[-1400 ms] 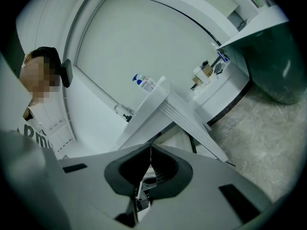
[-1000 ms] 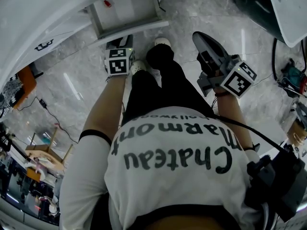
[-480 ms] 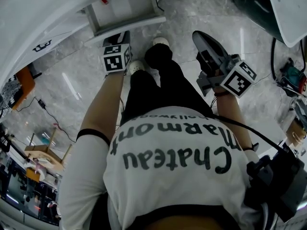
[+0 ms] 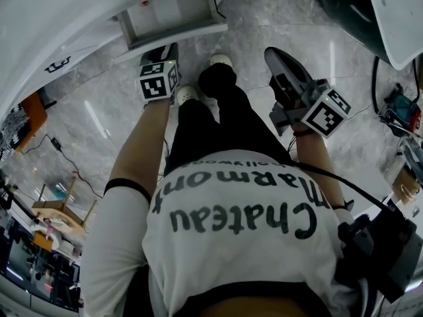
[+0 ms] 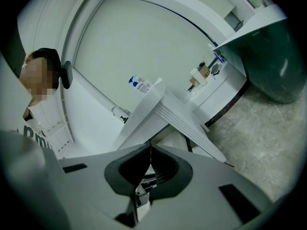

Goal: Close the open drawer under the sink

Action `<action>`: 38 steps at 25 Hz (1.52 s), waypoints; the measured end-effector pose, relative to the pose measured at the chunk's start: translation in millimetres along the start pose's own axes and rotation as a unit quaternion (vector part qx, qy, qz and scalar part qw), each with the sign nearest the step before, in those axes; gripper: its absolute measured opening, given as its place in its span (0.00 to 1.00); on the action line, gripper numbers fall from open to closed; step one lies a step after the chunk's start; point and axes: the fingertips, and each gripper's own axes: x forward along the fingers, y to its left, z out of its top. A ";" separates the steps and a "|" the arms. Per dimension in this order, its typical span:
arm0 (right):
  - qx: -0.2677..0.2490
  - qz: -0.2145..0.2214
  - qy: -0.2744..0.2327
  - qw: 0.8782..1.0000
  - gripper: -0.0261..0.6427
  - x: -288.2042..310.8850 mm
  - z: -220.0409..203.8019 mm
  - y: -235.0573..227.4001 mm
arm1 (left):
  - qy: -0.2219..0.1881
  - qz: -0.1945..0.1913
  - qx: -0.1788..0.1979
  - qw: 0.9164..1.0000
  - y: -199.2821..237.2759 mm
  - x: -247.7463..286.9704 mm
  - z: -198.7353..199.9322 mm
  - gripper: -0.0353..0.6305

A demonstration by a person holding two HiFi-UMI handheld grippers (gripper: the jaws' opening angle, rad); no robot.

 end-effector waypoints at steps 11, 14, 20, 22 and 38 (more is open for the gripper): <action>0.003 0.000 0.003 1.000 0.06 4.3 -2.3 0.2 | -0.013 0.008 -0.008 1.000 11.5 0.6 7.3 0.22; 0.003 0.003 0.008 1.000 0.06 5.7 -4.2 1.8 | -0.020 0.016 -0.034 0.999 15.3 2.2 14.8 0.22; 0.006 0.002 0.011 1.000 0.06 6.2 -5.4 -1.0 | -0.027 0.014 -0.044 0.999 16.8 3.5 17.1 0.22; 0.007 0.002 0.010 1.000 0.06 6.1 -5.3 -1.8 | -0.026 0.013 -0.040 0.999 16.0 3.6 17.8 0.22; 0.020 0.001 0.015 1.000 0.06 3.6 -9.7 -10.4 | -0.052 0.013 -0.054 0.997 17.8 12.2 42.3 0.22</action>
